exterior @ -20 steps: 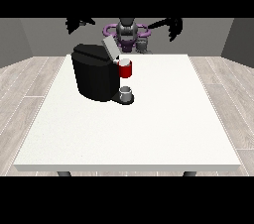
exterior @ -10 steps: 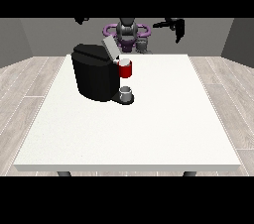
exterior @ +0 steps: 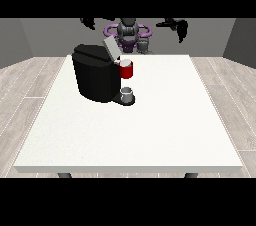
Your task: Insert the coffee pod into the coffee machine and close the lid
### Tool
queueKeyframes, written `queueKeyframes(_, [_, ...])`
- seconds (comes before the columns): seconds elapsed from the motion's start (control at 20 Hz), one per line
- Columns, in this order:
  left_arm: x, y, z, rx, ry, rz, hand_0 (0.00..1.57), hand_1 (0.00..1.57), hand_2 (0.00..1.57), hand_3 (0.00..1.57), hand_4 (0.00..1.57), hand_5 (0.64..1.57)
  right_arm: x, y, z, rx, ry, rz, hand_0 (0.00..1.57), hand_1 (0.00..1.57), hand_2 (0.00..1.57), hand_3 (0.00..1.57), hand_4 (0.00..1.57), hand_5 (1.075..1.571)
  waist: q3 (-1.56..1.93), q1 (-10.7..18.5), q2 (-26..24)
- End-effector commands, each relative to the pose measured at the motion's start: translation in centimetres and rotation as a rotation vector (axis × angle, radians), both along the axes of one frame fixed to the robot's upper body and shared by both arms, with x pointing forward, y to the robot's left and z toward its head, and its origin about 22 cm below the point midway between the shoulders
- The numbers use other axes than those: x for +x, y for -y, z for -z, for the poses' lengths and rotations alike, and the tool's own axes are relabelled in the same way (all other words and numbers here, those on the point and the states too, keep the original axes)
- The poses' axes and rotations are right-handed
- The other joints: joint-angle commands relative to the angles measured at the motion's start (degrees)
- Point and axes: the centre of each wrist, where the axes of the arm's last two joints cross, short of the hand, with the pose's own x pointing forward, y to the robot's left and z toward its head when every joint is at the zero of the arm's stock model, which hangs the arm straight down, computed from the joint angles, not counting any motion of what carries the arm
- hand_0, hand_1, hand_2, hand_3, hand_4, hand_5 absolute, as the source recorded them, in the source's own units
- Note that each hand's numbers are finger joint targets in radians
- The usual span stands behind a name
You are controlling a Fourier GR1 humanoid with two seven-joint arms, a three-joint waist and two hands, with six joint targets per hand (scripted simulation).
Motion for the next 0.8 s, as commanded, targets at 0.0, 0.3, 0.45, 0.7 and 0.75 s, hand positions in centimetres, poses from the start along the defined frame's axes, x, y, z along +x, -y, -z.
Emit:
queueKeyframes(0.0, [-1.1,0.5,-0.3,-0.023,0.049,-0.026,0.00,0.00,0.00,0.00,0.11,1.571,1.0,-0.4,-0.5,0.044,0.027,-0.047,0.00,0.00,0.00,0.00,0.00,1.571,0.00,-1.4,4.0])
queueKeyframes(0.3, [-1.2,-0.4,-3.4,-0.051,0.070,-0.036,0.00,0.00,0.00,0.00,0.00,1.571,2.4,4.1,-0.4,0.055,0.023,0.024,0.00,0.00,0.00,0.00,0.00,1.571,0.01,1.5,7.1])
queueKeyframes(0.45, [-3.1,-2.2,-2.8,-0.051,0.040,-0.067,0.00,0.00,0.00,0.00,0.00,1.571,2.7,-0.7,0.3,0.053,0.003,-0.037,0.00,0.00,0.00,0.00,0.00,1.571,-0.01,-0.4,6.5])
queueKeyframes(0.7, [-2.3,-0.9,-4.7,-0.021,0.167,-0.050,0.00,0.00,0.00,0.00,0.00,1.571,5.5,-0.5,-2.0,0.028,0.075,-0.033,0.00,0.00,0.00,0.00,0.00,1.571,-0.01,-0.4,13.4])
queueKeyframes(0.75, [-4.1,-1.5,-3.9,-0.038,0.123,-0.051,0.00,0.00,0.00,0.00,0.00,1.571,4.6,-0.3,0.4,0.030,0.048,-0.003,0.00,0.00,0.00,0.00,0.00,1.571,0.00,0.6,11.1])
